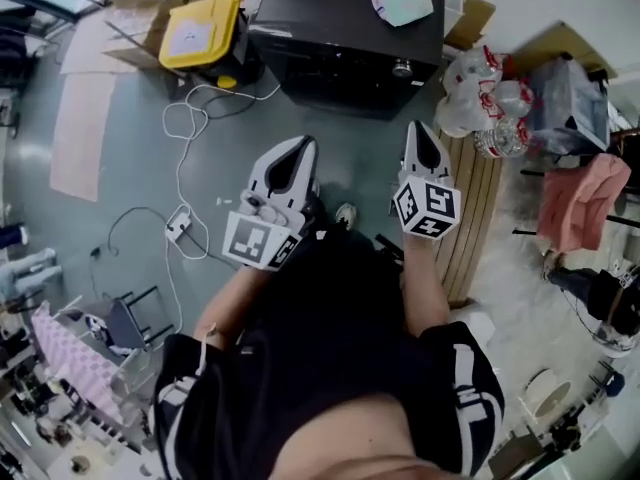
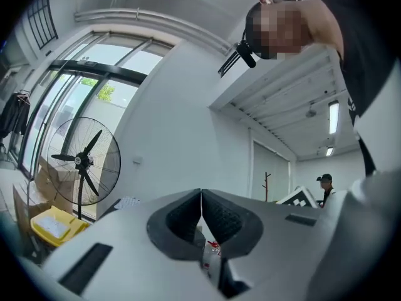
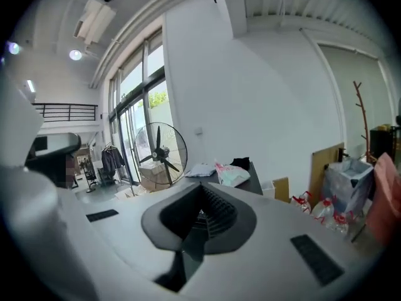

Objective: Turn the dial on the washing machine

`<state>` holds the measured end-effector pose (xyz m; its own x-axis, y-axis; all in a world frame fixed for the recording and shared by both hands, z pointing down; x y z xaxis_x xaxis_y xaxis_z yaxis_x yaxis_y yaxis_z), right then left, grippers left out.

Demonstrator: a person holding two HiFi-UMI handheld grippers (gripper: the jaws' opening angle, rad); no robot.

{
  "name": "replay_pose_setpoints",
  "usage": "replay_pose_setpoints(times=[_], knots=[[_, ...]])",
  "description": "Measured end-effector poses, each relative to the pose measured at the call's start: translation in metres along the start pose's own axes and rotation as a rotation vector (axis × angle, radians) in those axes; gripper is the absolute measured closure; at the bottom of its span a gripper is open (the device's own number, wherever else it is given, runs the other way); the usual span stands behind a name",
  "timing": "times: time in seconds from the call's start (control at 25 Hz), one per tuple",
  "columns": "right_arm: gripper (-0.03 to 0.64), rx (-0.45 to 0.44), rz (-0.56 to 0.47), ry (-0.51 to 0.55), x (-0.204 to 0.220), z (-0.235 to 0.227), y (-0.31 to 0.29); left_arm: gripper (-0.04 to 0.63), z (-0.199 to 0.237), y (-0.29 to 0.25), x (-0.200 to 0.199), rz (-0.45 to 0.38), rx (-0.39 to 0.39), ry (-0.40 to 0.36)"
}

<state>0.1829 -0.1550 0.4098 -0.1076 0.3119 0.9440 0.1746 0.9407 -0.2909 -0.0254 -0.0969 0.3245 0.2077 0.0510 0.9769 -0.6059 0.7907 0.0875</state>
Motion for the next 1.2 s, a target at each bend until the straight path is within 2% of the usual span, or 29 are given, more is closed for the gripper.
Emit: replay_pose_setpoints(times=[0.24,0.52,0.88,1.2], knots=[[0.591,-0.024,-0.066,0.028,-0.027,0.047,0.064,0.572,0.008,0.038,-0.024,-0.032,-0.032,-0.014],[0.591,-0.051,-0.048,-0.009,-0.019,0.084,0.093,0.572,0.017,0.058,-0.022,-0.012,0.007,-0.007],[0.591,-0.013,-0.053,-0.006,-0.017,0.096,0.096,0.572,0.025,0.060,-0.023,-0.016,0.061,0.007],[0.592,0.007,-0.047,0.001,-0.015,0.095,0.096,0.572,0.025,0.059,-0.023,-0.018,0.077,0.020]])
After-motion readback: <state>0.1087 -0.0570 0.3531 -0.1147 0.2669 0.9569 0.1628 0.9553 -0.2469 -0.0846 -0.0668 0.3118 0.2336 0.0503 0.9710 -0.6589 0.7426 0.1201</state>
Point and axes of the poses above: the fingertips, and each gripper's own axes: y backward along the fingers, z to its left, x out of its underside, the point moved 3 cm from there along y, backward along the fingers, and after that the axes turned 5 degrees about x, right-handed, at the moved point
